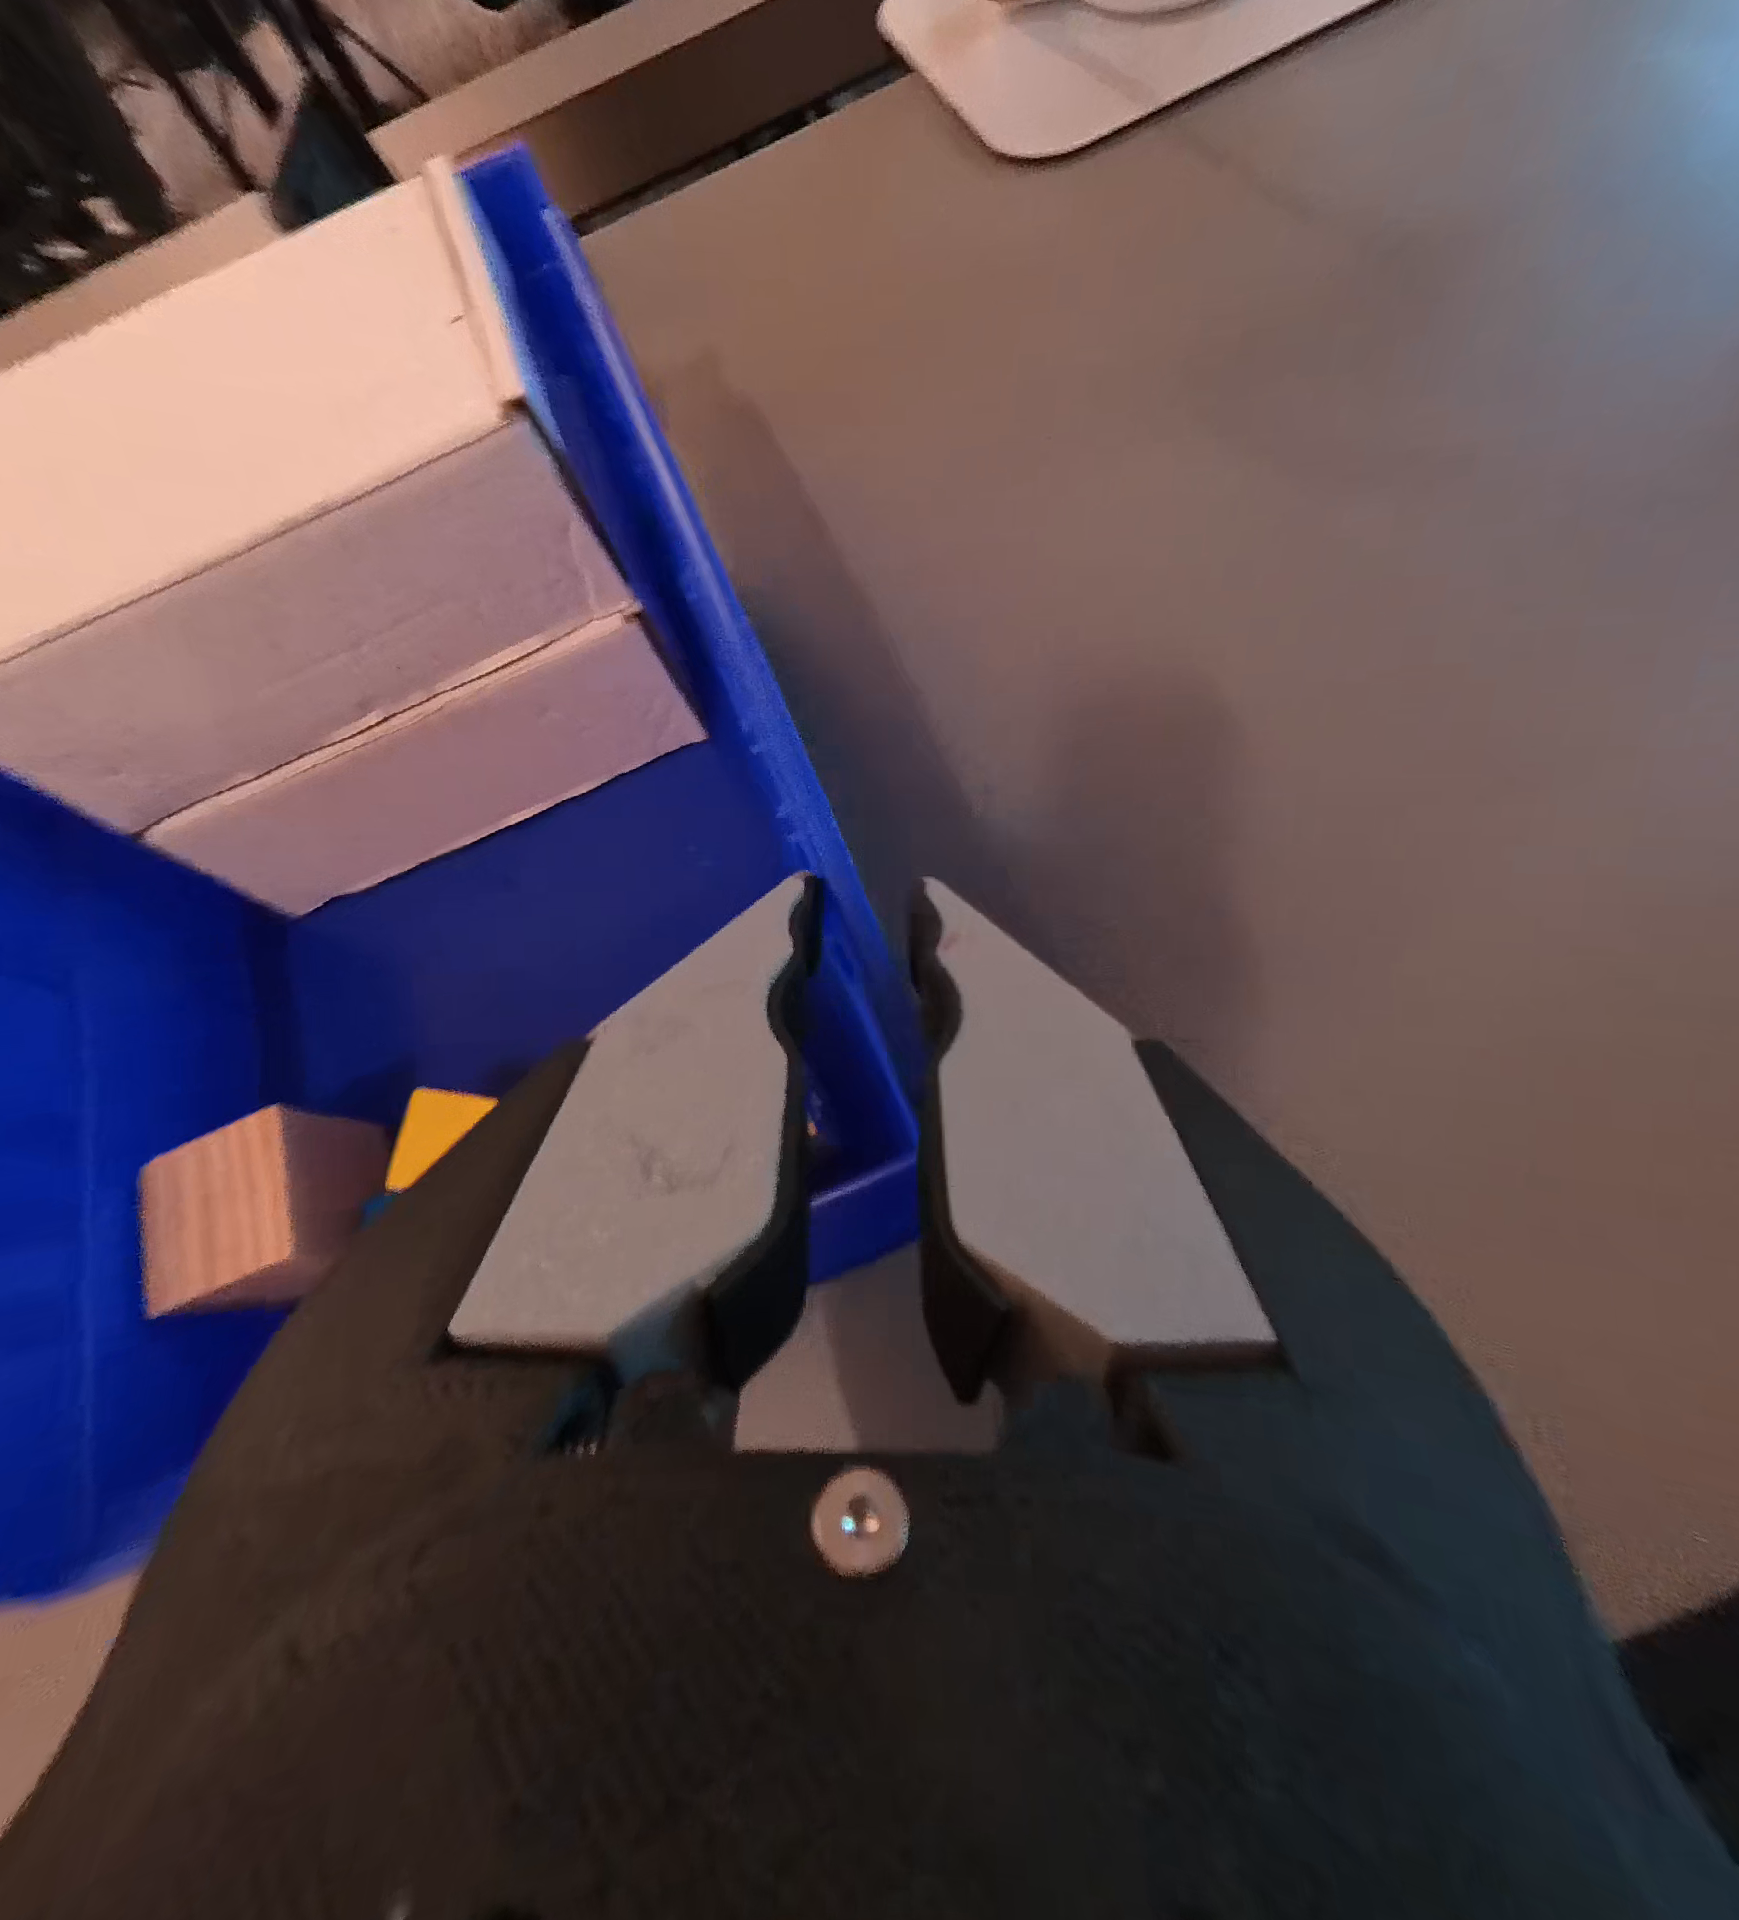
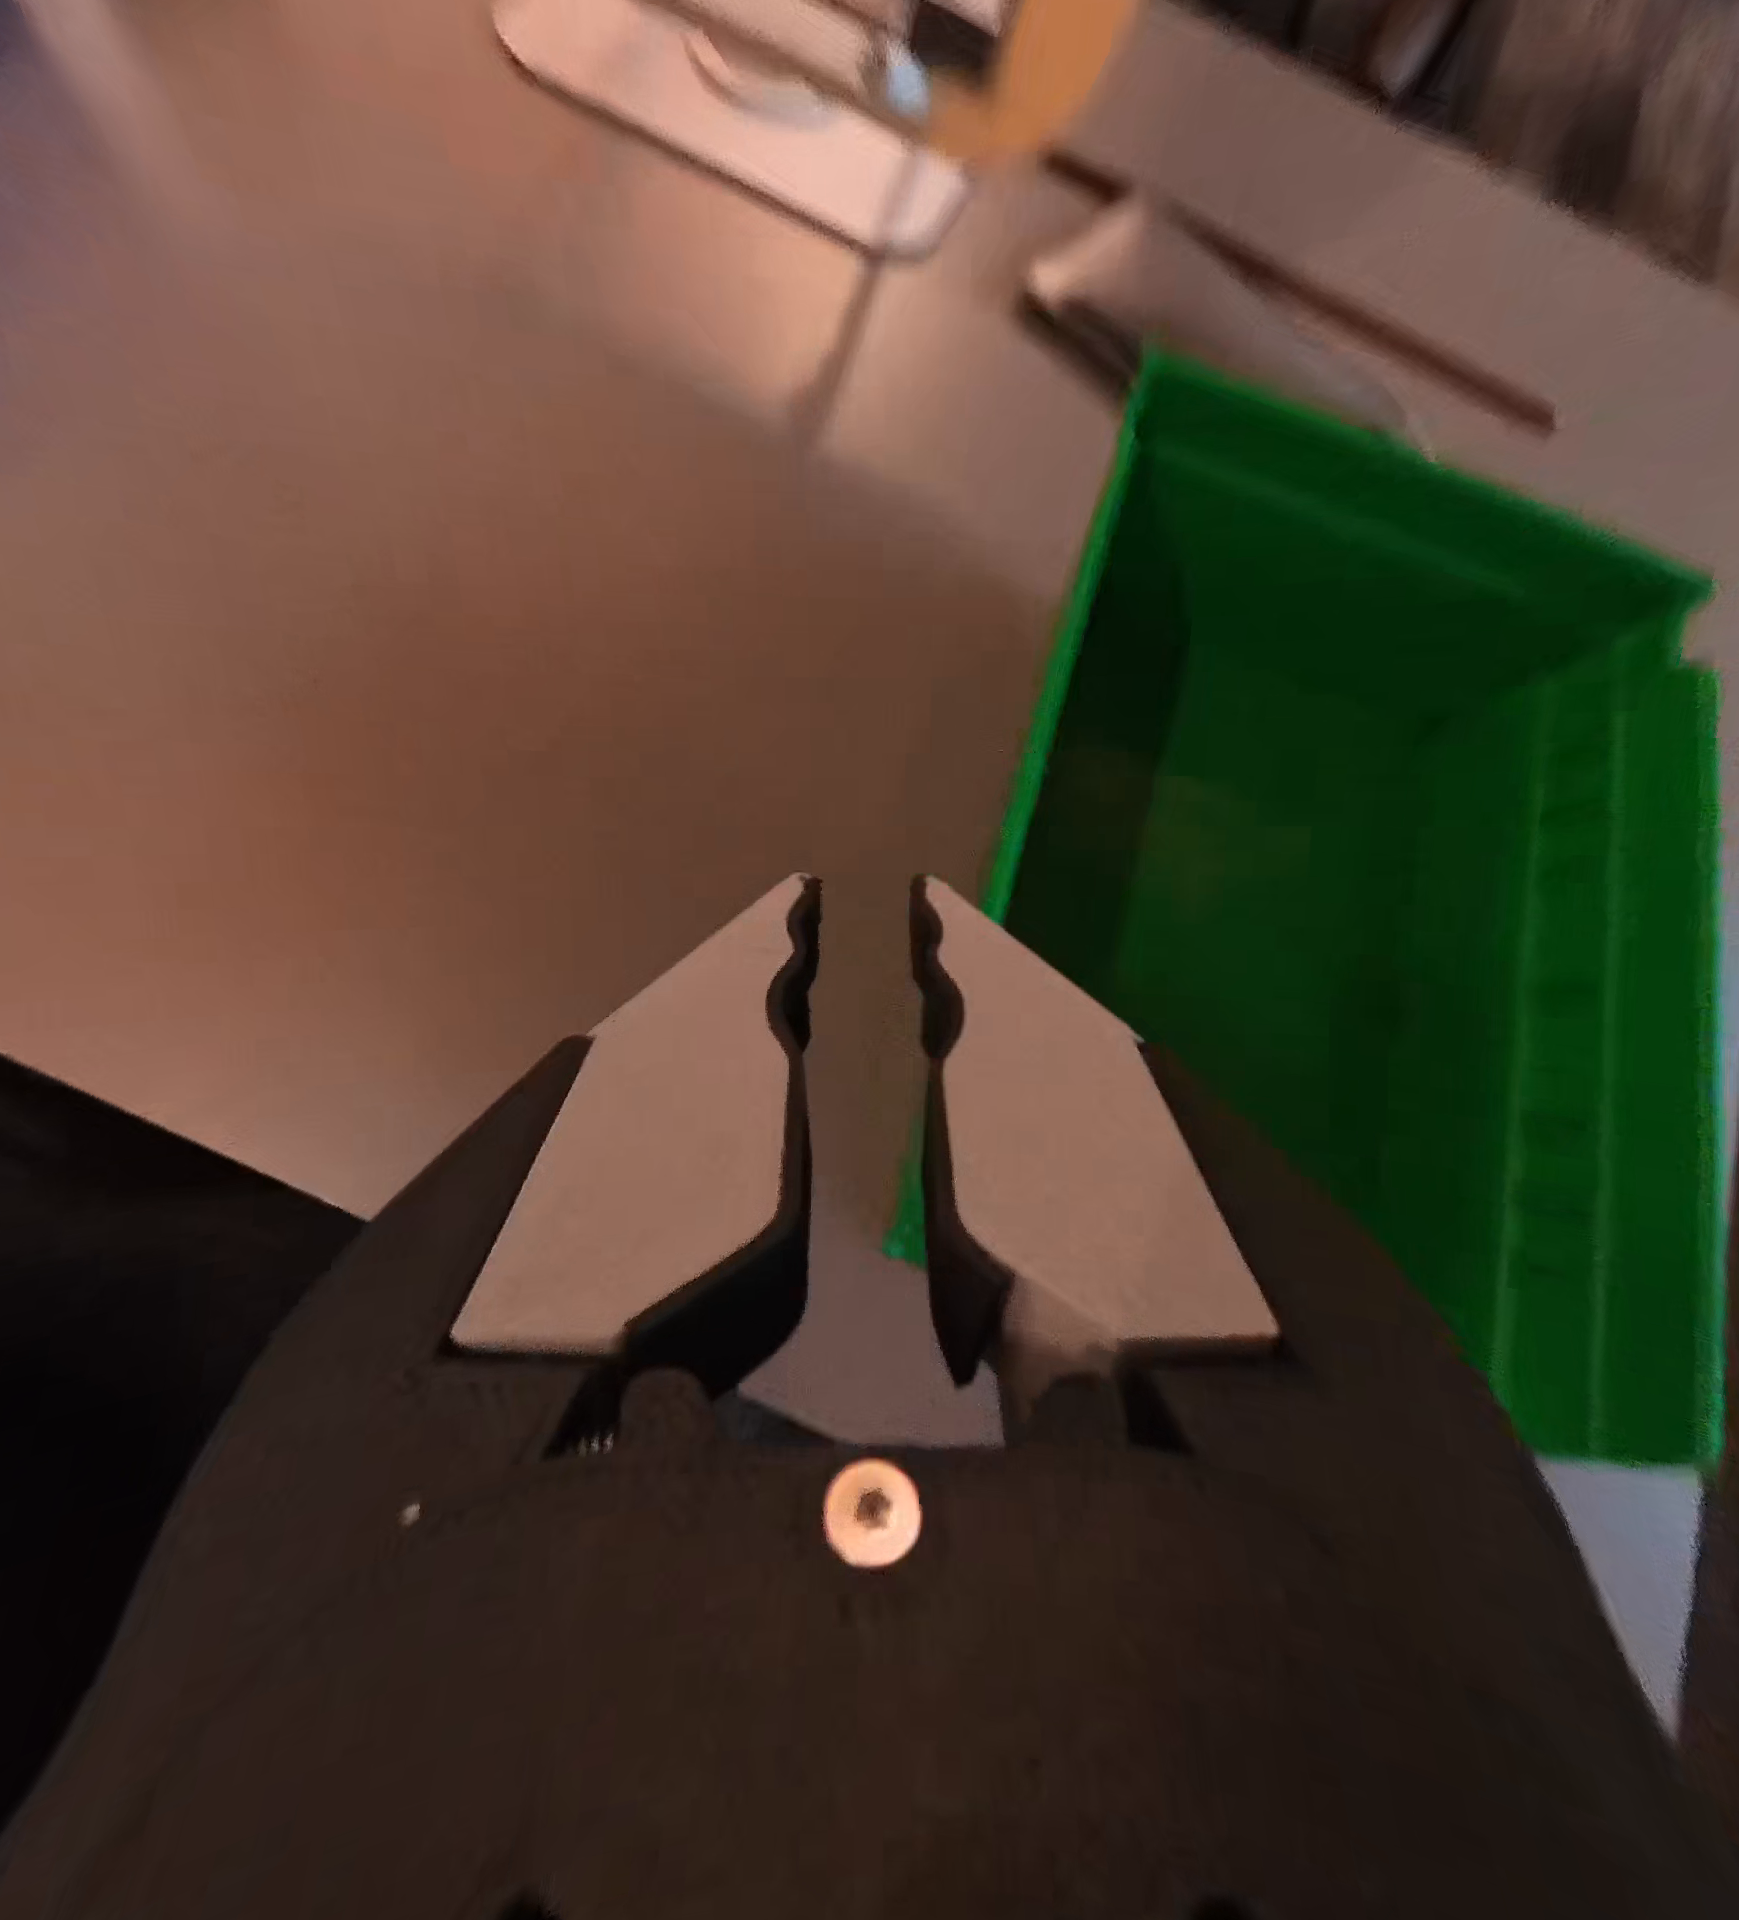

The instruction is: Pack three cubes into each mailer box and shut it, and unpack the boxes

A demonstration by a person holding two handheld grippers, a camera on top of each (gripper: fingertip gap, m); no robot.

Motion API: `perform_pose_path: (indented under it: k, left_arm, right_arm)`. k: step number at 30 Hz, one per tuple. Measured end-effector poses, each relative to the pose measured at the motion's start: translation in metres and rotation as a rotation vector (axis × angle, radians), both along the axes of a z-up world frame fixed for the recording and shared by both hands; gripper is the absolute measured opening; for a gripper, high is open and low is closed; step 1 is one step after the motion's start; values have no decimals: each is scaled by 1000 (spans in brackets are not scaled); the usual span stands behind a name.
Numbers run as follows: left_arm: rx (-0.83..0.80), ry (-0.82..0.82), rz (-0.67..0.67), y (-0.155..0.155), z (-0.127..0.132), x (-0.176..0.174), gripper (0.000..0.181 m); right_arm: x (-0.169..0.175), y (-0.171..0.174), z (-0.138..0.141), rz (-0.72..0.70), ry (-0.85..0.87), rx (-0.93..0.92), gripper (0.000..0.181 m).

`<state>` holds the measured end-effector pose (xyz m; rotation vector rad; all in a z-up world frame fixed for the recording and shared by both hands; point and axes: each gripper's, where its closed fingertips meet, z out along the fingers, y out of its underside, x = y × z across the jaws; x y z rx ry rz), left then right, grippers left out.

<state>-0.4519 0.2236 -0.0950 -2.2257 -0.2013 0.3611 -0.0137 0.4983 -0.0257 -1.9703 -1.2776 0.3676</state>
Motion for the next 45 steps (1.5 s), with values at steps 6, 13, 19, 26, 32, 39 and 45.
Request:
perform_pose_path:
  k: [6,13,19,26,32,39,45]
  left_arm:
    - [36,-17,137,-25,0,-37,2]
    - [71,-96,47,-16,4,-18,9]
    - [203,-129,-37,-7,33,0,17]
    - [397,-73,-79,-1,83,21,42]
    - [574,-12,63,-28,115,-12,52]
    - [677,-99,68,-38,123,-17,64]
    - [675,-120,38,-32,121,-11,65]
  right_arm:
    - [-61,-47,24,246,154,25,13]
    - [-140,-80,-24,393,73,-10,28]
    - [-192,-76,-52,401,165,42,47]
    - [-199,-17,-82,260,312,174,53]
    - [-199,-17,-86,256,366,70,59]
    - [-201,-22,-94,280,298,121,53]
    - [-200,-21,-96,274,274,143,52]
